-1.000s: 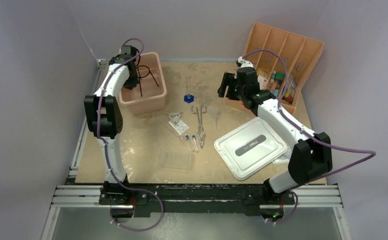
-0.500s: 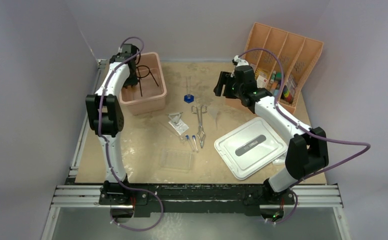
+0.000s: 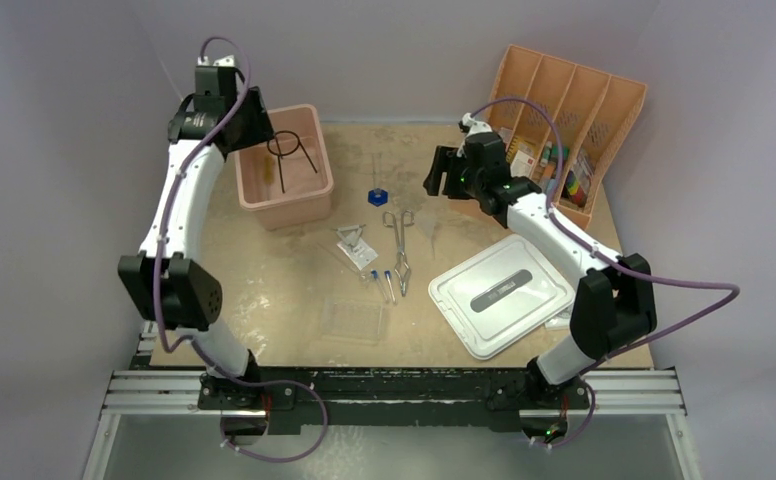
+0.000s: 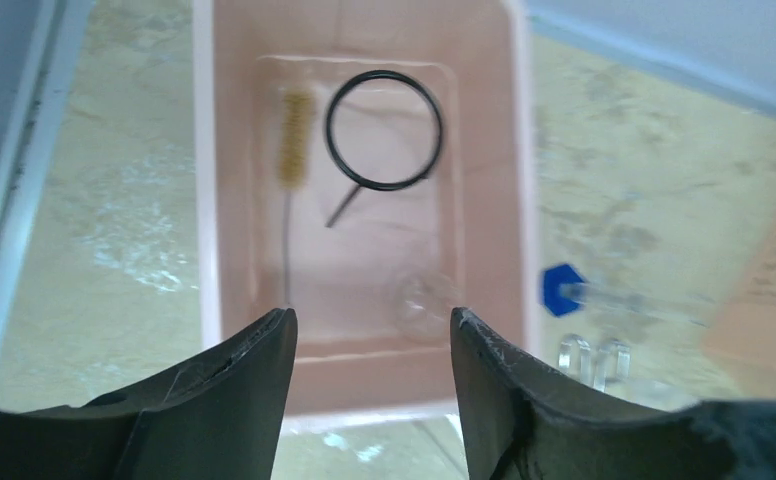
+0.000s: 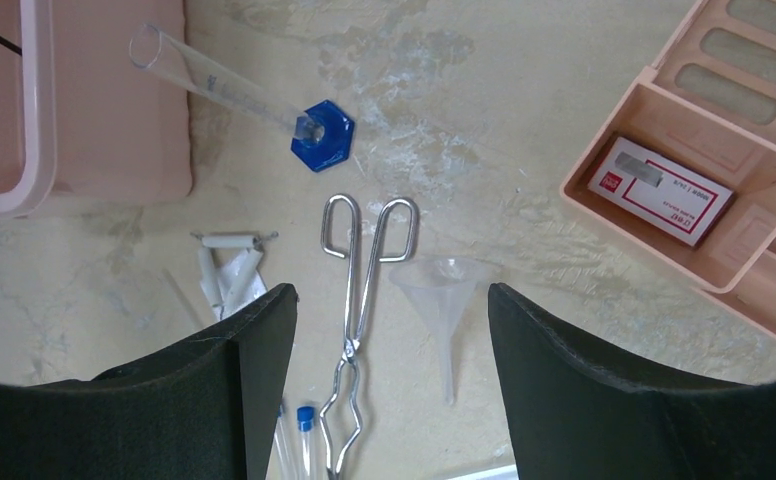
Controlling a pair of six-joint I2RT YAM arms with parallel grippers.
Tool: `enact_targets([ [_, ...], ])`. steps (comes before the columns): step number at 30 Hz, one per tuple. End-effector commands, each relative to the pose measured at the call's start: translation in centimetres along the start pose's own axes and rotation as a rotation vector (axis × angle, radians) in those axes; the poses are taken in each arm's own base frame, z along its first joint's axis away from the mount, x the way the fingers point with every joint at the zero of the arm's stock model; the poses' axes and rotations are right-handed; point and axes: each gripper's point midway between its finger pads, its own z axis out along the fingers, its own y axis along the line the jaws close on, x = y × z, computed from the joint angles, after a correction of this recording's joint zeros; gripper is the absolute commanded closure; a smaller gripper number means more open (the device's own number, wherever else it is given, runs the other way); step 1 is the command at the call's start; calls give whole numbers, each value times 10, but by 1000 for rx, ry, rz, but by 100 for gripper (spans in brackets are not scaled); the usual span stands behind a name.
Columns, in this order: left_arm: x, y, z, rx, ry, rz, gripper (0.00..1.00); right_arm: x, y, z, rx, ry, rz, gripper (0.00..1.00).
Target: Organize the chemistry lab equipment
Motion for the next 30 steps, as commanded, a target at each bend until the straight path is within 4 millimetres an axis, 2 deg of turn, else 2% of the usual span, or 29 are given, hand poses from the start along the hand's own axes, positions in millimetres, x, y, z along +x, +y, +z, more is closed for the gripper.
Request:
enact_targets([
  [1, -10, -29, -37, 167, -53, -114, 38, -2, 14, -2, -4, 0, -69, 28],
  [5, 0, -42, -58, 247, -38, -178, 37, 19, 26, 0, 107, 8, -206, 28],
  [9, 1, -53, -72, 302, -79, -201, 37, 57, 44, 4, 187, 76, -354, 28],
  [11, -1, -51, -74, 291, -94, -211, 37, 77, 59, 4, 163, 111, -378, 28],
  [14, -1, -43, -76, 249, -110, -238, 37, 103, 71, 7, 125, 157, -368, 28],
  [17, 3, -34, -73, 188, -101, -289, 36, 127, 67, 12, 155, 226, -339, 29],
  [22, 10, -38, -69, 199, -59, -311, 36, 158, 70, 23, 147, 310, -331, 30],
  [30, 17, -39, -64, 201, -37, -309, 36, 187, 65, 27, 151, 369, -280, 40],
])
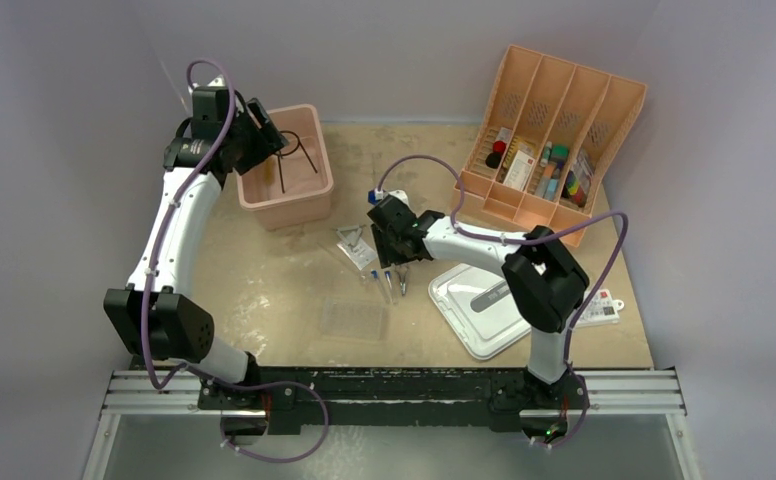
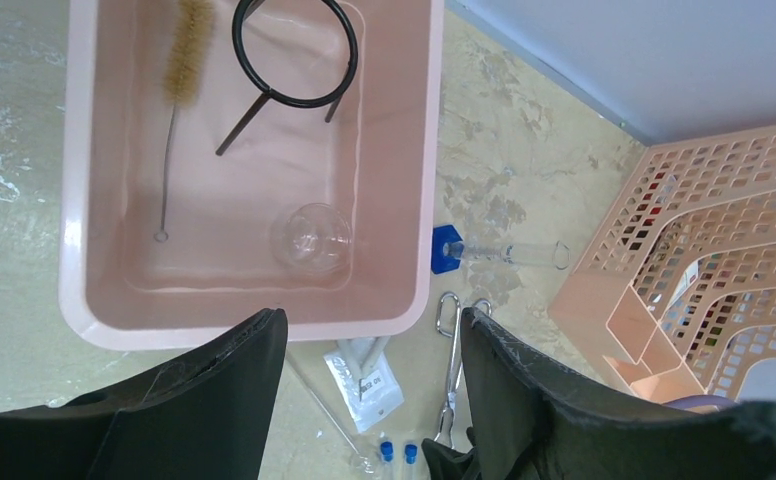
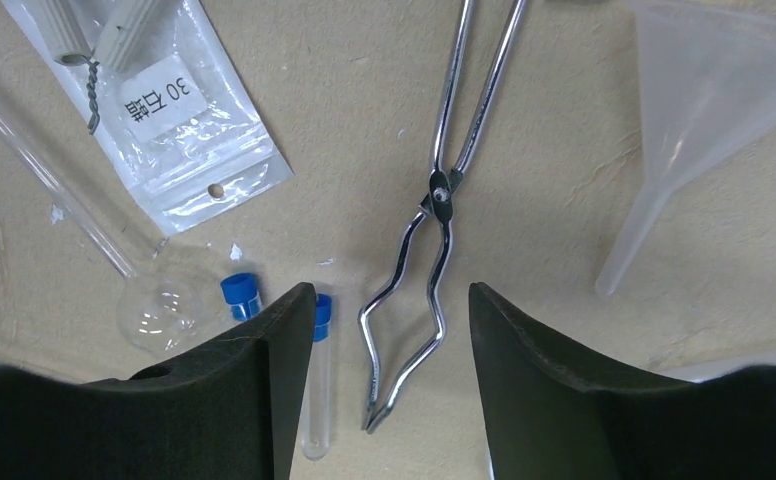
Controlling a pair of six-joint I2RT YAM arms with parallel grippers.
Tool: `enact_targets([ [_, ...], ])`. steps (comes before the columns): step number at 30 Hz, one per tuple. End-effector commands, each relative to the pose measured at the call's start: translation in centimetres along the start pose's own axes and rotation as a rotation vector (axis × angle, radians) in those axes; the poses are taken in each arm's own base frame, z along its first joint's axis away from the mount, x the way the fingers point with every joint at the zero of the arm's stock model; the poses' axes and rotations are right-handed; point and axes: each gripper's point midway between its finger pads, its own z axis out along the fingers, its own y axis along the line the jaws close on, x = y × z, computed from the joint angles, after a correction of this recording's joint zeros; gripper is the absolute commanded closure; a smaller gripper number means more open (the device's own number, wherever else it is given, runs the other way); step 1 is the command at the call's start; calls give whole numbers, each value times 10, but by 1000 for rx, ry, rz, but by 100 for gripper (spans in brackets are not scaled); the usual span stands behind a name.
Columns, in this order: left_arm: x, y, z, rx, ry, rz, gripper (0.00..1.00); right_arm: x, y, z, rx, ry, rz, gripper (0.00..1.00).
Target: Organize the chemistry lab equipment
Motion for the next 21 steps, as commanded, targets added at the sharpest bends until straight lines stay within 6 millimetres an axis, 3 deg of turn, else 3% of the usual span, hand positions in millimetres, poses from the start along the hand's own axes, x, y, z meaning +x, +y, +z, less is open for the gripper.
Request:
enact_targets([
  [1, -4, -8, -6, 31, -21, -15, 36, -1, 5, -4, -12, -8, 62, 40],
  [12, 5, -12, -6, 36, -6, 17, 36, 11, -7, 8, 93, 33, 127, 46],
  [21, 10, -11, -5, 34, -1, 22, 36, 15, -9, 19, 103, 34, 128, 56],
])
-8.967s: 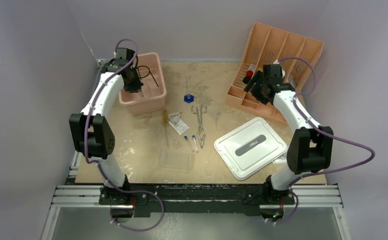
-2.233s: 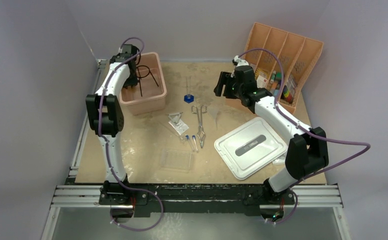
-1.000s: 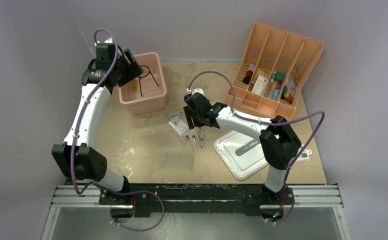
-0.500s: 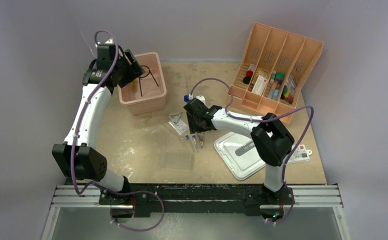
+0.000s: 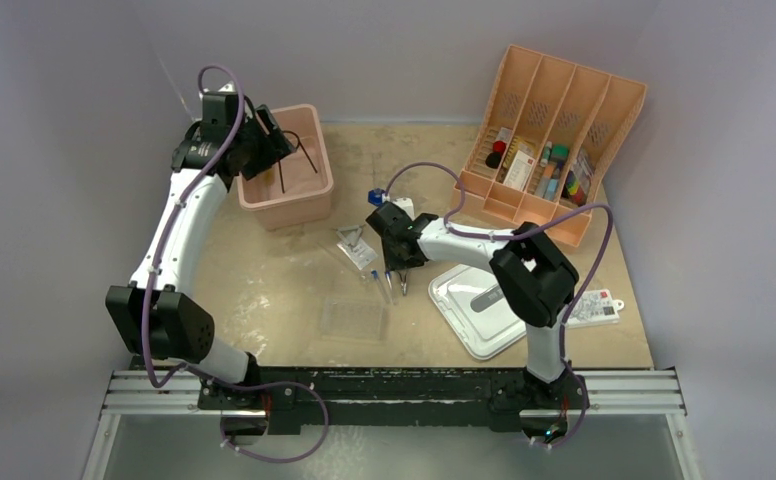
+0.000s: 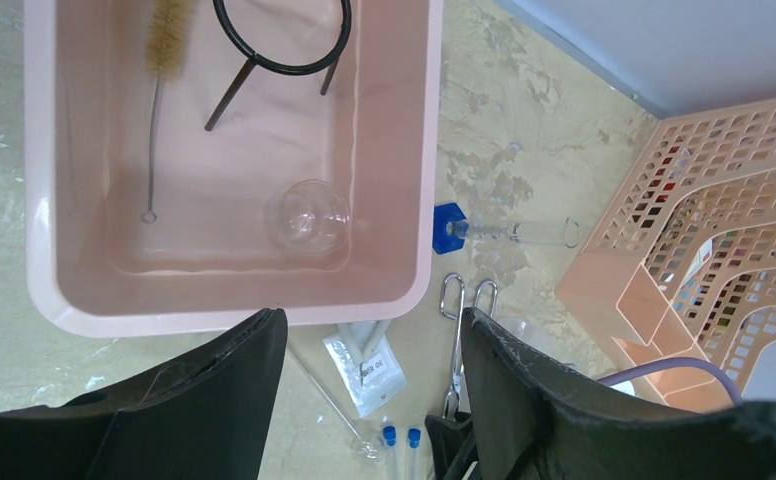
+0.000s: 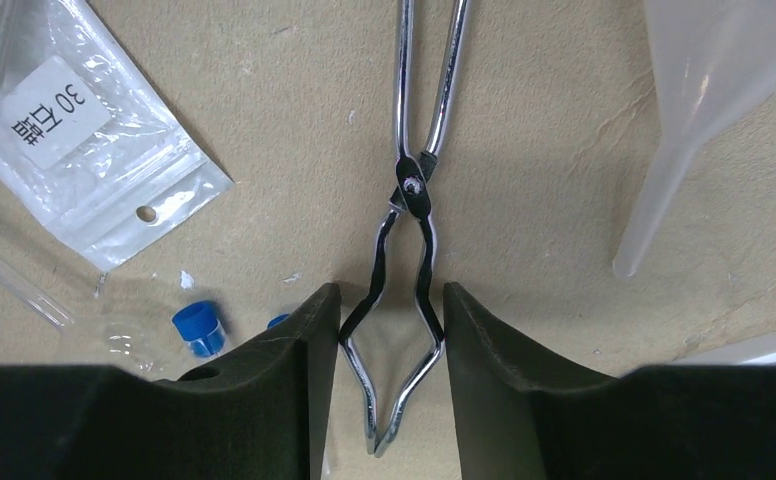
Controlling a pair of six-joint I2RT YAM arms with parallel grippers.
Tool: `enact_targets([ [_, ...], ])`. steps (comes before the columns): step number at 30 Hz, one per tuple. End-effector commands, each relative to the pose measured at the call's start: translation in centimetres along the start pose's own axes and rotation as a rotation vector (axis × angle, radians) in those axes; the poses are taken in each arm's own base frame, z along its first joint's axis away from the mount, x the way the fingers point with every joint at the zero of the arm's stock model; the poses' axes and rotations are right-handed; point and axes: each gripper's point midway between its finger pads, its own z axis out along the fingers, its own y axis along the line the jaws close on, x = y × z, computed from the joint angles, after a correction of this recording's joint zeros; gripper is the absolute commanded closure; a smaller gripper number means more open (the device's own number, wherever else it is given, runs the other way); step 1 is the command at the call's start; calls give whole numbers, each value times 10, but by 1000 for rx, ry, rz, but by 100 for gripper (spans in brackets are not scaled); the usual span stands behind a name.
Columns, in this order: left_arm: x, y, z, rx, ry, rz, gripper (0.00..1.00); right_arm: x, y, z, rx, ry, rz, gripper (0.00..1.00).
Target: Organize the chemistry lab equipment
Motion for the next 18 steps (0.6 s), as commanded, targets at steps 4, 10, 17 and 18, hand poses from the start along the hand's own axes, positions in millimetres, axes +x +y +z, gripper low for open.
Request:
enact_targets([
  [4, -6, -10, -9, 36, -36, 13, 36, -10, -5, 9, 34, -33, 25, 56],
  [10, 5, -9, -7, 30, -27, 51, 36, -13, -5, 14, 25, -49, -5, 50],
  [17, 16, -12, -6, 43, -31, 49, 36, -14, -6, 15, 32, -51, -8, 49],
  [18, 18, -13, -6, 45, -28, 51, 36, -16, -6, 15, 33, -56, -8, 52],
])
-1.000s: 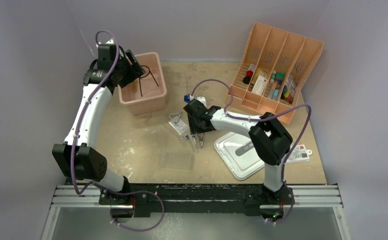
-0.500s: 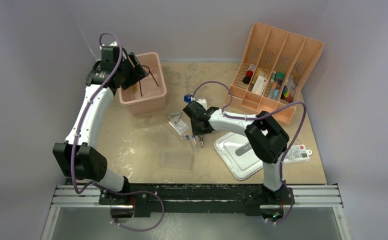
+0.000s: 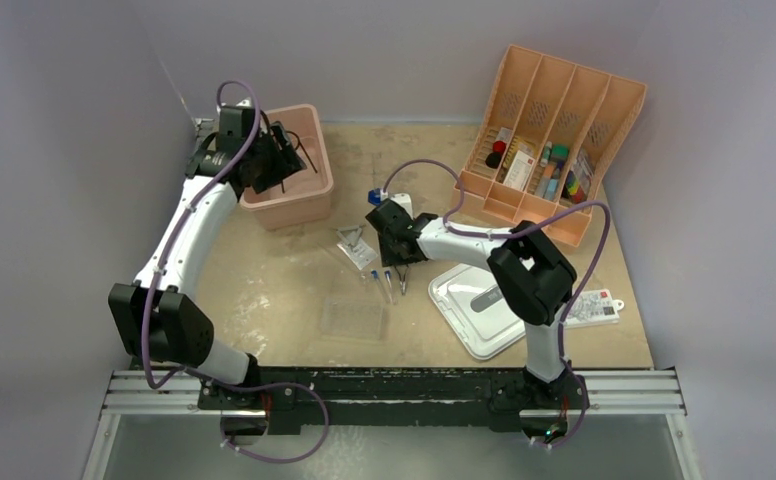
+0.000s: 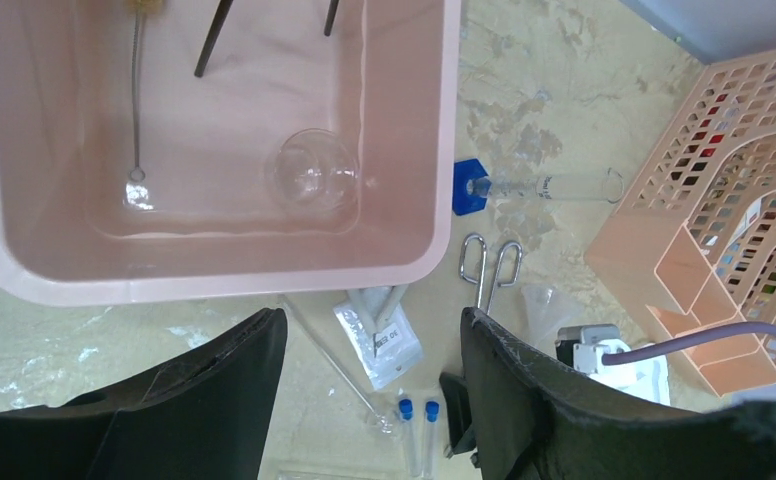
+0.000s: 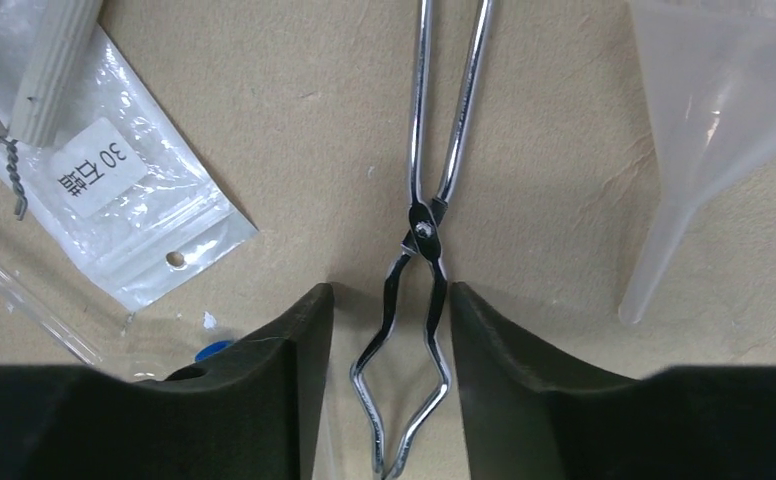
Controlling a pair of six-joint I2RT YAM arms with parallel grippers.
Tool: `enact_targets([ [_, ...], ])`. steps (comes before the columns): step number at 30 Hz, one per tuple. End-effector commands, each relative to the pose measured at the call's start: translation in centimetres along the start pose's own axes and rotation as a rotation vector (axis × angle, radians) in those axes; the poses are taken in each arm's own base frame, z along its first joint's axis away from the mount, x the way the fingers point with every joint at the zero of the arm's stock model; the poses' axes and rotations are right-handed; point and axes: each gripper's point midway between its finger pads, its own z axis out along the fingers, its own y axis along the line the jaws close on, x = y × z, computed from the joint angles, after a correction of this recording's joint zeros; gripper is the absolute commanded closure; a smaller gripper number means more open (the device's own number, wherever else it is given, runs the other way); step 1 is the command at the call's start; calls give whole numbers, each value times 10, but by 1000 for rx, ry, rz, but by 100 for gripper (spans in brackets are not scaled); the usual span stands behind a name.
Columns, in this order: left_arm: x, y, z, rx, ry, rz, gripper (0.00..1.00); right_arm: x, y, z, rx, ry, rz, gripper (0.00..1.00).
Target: Organize the chemistry lab equipment
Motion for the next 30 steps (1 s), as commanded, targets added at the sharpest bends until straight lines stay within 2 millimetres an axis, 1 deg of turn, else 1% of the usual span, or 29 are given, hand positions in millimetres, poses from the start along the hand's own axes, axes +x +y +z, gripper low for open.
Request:
enact_targets([
  [1, -16, -18, -17, 63, -90, 18, 36, -2, -8, 6, 46, -10, -13, 57],
  [4, -14, -17, -18, 46, -104, 33, 37, -5, -12, 7, 67, -24, -13, 65],
  [7, -18, -22, -28, 62, -148, 87, 37, -8, -20, 7, 88, -33, 6, 73],
  [10, -18, -18, -31, 42, -162, 109, 36, -11, -24, 5, 85, -52, 19, 79],
  [12, -8, -16, -26, 50, -140, 96, 36, -15, -23, 0, 57, -73, 15, 82],
  [13, -3, -20, -24, 73, -125, 83, 36, -18, -19, -3, 28, -87, 10, 83],
  [16, 19, -30, -17, 139, -89, 48, 36, -17, -11, -12, -58, -99, -19, 87],
  [18, 34, -36, -13, 187, -61, 27, 36, -16, -11, -20, -87, -113, -35, 88],
  [21, 52, -41, -5, 236, -18, -4, 36, -15, -13, -31, -123, -125, -55, 87],
  [22, 57, -43, -1, 251, -7, -6, 35, -11, -14, -34, -140, -125, -60, 87],
  [25, 68, -51, 8, 280, 23, 1, 35, -13, -15, -47, -230, -154, -47, 87],
  [27, 76, -58, 12, 308, 39, -2, 34, -18, -14, -57, -300, -182, -32, 87],
  [30, 92, -72, 19, 357, 73, -10, 32, -25, -16, -63, -376, -203, -2, 87],
])
